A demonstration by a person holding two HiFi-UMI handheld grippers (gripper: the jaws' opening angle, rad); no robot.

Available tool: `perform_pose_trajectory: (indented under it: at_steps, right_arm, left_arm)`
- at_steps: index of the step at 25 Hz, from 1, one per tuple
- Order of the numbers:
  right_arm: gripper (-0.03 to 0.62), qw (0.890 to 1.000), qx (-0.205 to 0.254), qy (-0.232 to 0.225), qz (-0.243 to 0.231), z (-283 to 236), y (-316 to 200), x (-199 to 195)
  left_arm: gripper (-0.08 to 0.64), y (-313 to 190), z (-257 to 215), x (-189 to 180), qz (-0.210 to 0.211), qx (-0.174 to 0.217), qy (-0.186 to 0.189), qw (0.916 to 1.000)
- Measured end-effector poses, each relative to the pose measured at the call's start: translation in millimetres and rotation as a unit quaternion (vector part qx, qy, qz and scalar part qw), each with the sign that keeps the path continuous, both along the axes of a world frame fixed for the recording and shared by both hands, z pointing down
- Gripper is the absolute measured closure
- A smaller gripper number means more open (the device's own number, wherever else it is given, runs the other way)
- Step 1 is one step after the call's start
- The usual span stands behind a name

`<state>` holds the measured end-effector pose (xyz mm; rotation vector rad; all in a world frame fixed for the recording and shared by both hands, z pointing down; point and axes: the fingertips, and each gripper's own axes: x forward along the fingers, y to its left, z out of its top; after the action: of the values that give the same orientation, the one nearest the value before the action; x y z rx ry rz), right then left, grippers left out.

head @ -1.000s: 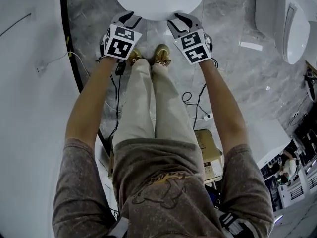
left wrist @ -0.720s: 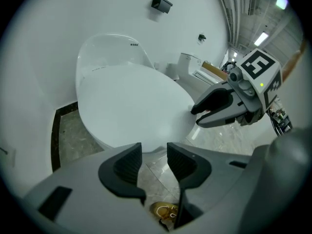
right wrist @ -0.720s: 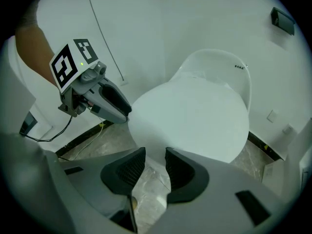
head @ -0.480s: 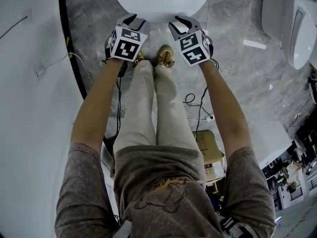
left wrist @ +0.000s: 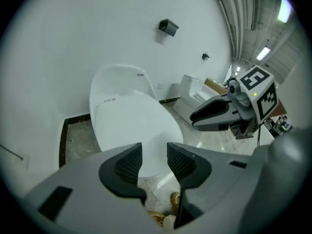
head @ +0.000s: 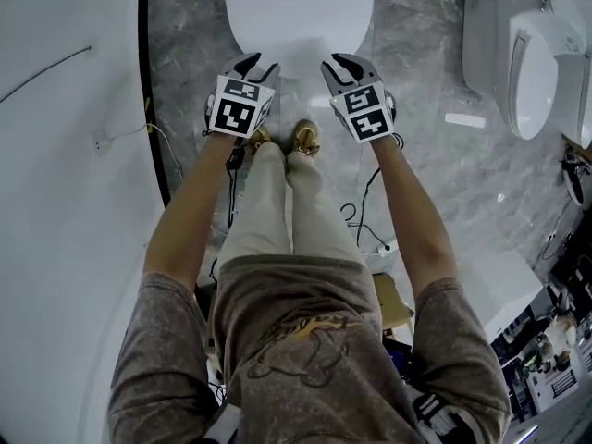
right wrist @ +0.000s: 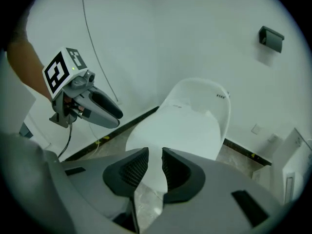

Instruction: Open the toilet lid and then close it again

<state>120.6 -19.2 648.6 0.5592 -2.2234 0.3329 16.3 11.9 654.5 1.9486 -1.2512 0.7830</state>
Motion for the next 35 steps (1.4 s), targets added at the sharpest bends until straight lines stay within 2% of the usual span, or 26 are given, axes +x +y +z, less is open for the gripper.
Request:
perform_pose_trajectory:
  at_steps: [4,8,12,16,21,25,28,35]
  right_arm:
    - [0.486,0.998,0.042,-0.049,0.019,-108,4,9]
    - [0.486,0.991,0.077,-0.104,0.042,-214,23,26]
    - [0.486,0.976,0.118,-0.168,0.076,-305,45,36]
    - [0.486,0.955,0.15,-0.239,0.09,-386,63,50]
    - [0.508,0.937,0.177,-0.281,0.107,-418,92,64]
    - [0.54,0.93,0.178,-0.293,0.135,-407,99,68]
    - [0.553,0.929,0.179,-0.291,0.138,-399,100,70]
    - [0.563,0.933,0.187,-0.272,0.144,-389,108,68]
  left_arm:
    - [0.405,-3,-118,4,-0.007,0.068,0.016,0.9975]
    - [0.405,11,-238,0,-0.022,0.142,0.033,0.989]
    - [0.405,39,-333,-3,-0.016,0.212,0.054,0.9757]
    - [0.405,66,-399,6,-0.009,0.263,0.068,0.9623]
    - [0.415,97,-413,3,-0.047,0.29,0.08,0.9526]
    - [0.496,105,-411,-1,-0.057,0.311,0.058,0.9469]
    - [0.548,103,-411,1,-0.06,0.319,0.054,0.9443]
    - [0.551,109,-405,-7,-0.095,0.328,0.072,0.9371]
